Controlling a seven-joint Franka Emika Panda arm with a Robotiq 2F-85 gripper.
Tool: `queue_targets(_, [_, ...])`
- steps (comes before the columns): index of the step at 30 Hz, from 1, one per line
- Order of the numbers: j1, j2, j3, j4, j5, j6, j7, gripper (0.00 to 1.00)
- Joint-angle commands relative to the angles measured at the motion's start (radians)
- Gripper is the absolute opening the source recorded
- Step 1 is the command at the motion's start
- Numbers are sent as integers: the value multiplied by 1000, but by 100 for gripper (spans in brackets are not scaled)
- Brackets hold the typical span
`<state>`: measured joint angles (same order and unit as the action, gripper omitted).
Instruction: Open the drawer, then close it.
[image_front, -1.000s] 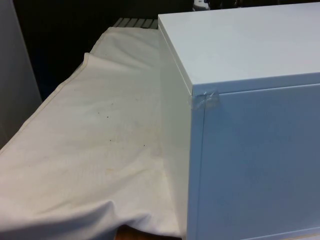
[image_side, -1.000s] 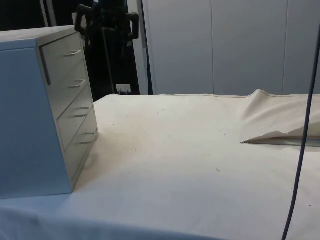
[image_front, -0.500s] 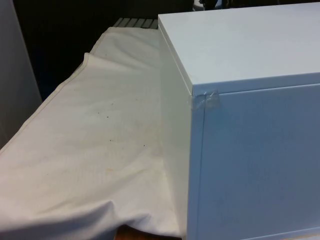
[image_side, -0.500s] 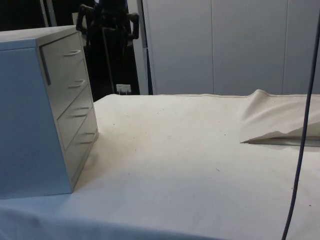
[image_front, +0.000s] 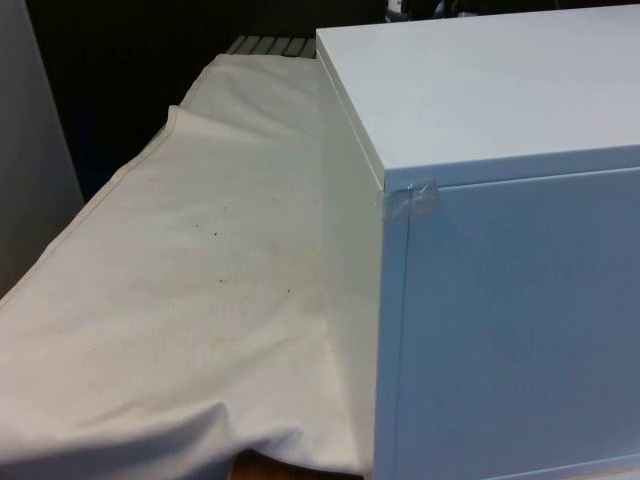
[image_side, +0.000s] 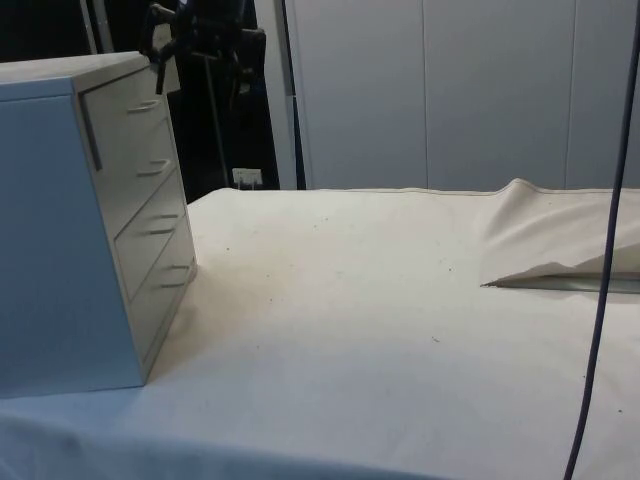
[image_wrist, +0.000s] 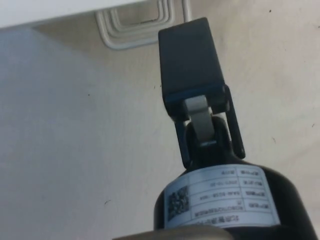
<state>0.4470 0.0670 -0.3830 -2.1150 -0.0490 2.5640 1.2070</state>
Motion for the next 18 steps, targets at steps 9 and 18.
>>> queue_targets(9, [0,22,-4,1,-7,73,51,100])
queue_targets(18, [2,42,-2,-19,11,132,79,100])
